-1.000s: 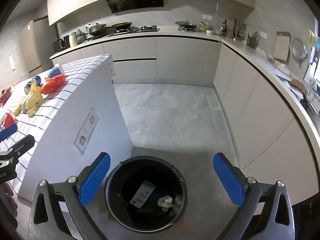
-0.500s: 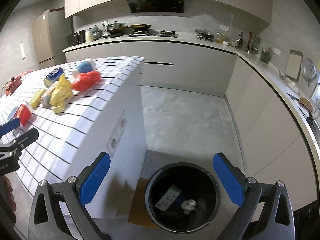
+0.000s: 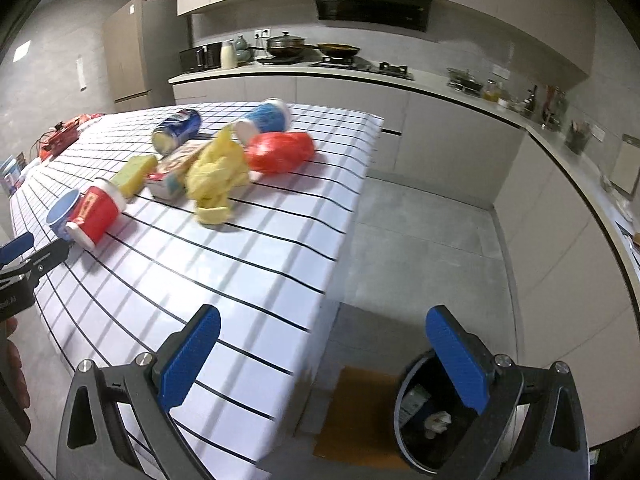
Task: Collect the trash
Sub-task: 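Move both tools back toward the table, then grasp the blue bowl with left tool while right tool grasps yellow glove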
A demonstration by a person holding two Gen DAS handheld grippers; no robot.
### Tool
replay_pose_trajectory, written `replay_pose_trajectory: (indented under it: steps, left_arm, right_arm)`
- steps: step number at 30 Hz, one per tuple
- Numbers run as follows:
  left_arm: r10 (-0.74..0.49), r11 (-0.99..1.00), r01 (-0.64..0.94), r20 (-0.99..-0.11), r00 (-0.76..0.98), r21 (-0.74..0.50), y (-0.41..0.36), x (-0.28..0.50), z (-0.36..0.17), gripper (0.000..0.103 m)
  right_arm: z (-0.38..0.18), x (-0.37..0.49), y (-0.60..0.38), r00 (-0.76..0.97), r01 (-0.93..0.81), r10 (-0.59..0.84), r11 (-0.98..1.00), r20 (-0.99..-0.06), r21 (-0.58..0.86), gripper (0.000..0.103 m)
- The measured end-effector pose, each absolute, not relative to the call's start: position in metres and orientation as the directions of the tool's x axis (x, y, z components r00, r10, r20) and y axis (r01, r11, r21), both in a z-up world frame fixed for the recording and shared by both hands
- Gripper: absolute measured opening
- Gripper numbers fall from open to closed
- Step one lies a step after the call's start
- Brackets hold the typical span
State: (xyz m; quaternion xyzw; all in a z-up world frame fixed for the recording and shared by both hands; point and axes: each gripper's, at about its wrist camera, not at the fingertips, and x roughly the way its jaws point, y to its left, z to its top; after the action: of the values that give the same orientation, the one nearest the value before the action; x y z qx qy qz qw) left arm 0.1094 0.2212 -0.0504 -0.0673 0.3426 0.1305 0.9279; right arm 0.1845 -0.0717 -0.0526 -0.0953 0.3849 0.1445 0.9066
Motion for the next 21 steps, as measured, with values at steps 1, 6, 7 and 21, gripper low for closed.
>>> replay_pose_trajectory:
  steps: [1,6,7,21]
  left_arm:
    - [0.207,0.953,-0.302,-0.653,0.729,-0.036,0.23,0.107,-0.052,0.103]
    - [0.252,0.93,-0.366,-0.652,0.715,-0.041,0.272,0.101,-0.063,0.103]
    - [0.262,0.925,-0.378,-0.652,0.711,-0.04,0.277,0.101,-0.065,0.103]
    - [0.196,0.914,-0.389,-0.714,0.672,-0.115,0.347,0.144,-0.095,0.098]
  right_arm:
    - [-0.053,0.185,-0.066,0.659,-0.34,0.194,0.939,-0.727,-0.058,0.103]
    - [-0.057,0.186,-0.031,0.643,-0.372,0.228,0.927,-0.731,-0.039,0.103]
    - [-0.058,0.186,-0.023,0.642,-0.378,0.23,0.925,-0.732,-0.041,0.103]
    - [-0.079,0.229,0.05,0.598,-0.418,0.246,0.908,-0.763,-0.035,0.103]
